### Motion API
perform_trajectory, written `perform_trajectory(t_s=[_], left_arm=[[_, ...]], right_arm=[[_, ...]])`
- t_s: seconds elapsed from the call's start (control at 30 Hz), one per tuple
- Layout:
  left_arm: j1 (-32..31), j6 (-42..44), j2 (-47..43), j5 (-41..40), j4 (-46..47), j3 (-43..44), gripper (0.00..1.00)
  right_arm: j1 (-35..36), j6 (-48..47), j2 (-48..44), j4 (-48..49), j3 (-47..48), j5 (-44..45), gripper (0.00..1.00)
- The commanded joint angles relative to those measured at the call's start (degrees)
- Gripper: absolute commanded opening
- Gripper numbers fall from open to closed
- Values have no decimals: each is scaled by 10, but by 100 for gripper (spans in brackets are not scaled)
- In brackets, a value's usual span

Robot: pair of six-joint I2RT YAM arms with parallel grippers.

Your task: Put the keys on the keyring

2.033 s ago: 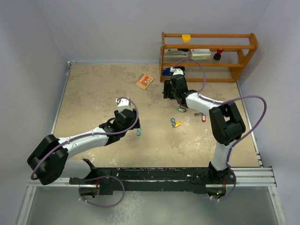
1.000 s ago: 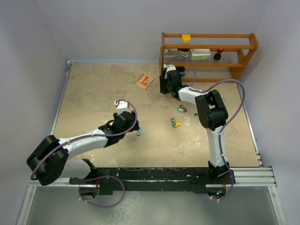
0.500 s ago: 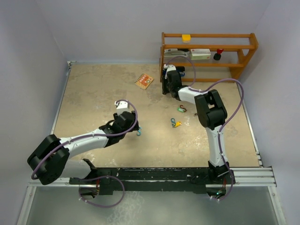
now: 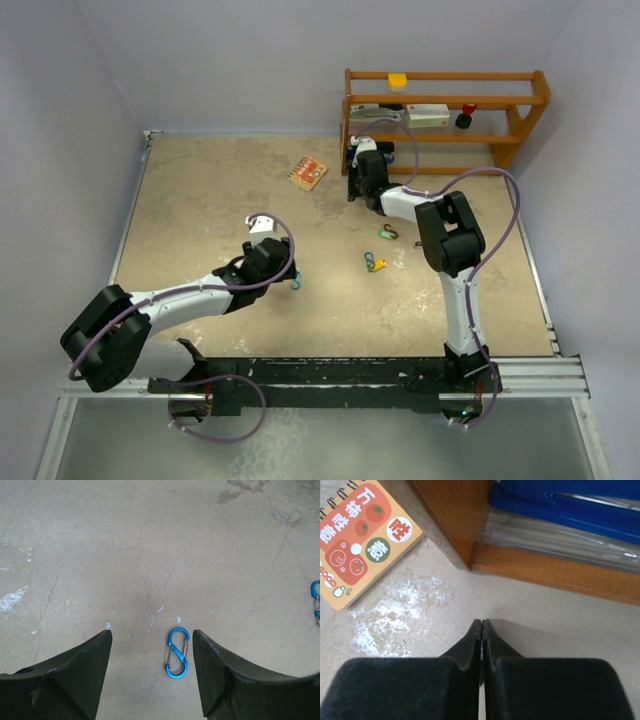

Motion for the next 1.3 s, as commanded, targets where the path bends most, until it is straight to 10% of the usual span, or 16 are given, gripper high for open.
perform_trajectory(t_s=[0.0, 0.8, 1.27], left_arm=[[3, 4, 2, -3, 19, 20, 63], [-30, 9, 61, 44, 37, 17, 62], [-90, -4, 107, -73, -14, 52, 59]], right_arm=[[-2, -12, -52, 62, -33, 23, 0], [65, 12, -376, 40, -296, -5, 0], [90, 18, -414, 28, -324, 11, 0]])
